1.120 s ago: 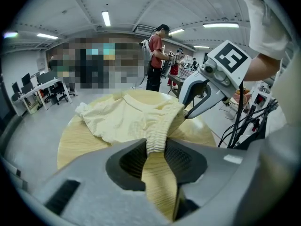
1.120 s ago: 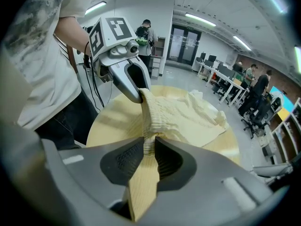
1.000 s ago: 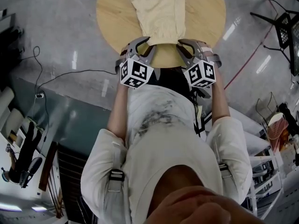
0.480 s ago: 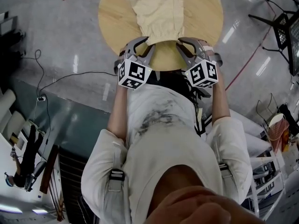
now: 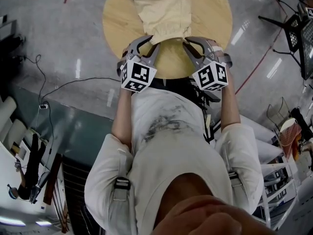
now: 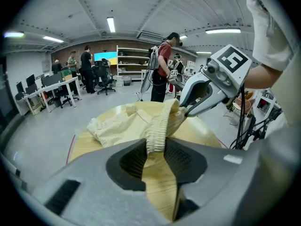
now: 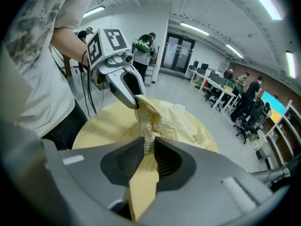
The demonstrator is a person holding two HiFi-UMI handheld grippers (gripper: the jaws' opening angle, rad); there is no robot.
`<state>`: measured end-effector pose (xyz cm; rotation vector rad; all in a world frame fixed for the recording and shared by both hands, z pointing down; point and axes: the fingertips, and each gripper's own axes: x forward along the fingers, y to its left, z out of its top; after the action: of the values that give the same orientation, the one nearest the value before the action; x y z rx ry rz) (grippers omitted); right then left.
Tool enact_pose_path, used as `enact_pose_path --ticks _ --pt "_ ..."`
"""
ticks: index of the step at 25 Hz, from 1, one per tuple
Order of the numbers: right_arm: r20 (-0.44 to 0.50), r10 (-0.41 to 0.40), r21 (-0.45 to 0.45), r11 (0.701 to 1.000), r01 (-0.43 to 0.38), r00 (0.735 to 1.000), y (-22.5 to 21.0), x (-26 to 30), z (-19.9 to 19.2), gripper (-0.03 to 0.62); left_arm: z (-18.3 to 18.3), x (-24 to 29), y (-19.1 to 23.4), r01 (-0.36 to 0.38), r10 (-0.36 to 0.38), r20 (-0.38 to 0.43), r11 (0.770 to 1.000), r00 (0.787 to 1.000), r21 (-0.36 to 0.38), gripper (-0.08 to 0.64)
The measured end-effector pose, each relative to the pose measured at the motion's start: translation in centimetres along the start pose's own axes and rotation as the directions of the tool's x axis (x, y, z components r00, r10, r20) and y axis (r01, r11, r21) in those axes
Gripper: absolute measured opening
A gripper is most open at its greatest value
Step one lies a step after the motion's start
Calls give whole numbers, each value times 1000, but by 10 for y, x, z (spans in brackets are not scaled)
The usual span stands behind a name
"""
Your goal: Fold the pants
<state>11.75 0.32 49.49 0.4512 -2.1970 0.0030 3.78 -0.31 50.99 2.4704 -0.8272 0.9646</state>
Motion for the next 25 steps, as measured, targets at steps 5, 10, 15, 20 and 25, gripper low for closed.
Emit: enact_pose_path --ticks 5,10,15,20,25 --pt "8 -21 8 1000 21 1000 -16 4 7 77 8 4 15 -4 4 10 1000 1000 -1 120" --pt "21 -40 38 999 39 999 -32 7 7 77 20 13 28 -14 14 26 1000 1000 7 120" --pt "28 -61 56 997 59 998 -49 15 10 77 28 20 44 -20 20 35 1000 999 13 120" --pt "31 -72 69 995 69 997 -65 24 11 77 33 29 57 -20 20 33 1000 999 -8 121" --pt "31 -77 76 994 74 997 -79 34 13 77 37 37 73 -22 23 26 999 999 -26 121"
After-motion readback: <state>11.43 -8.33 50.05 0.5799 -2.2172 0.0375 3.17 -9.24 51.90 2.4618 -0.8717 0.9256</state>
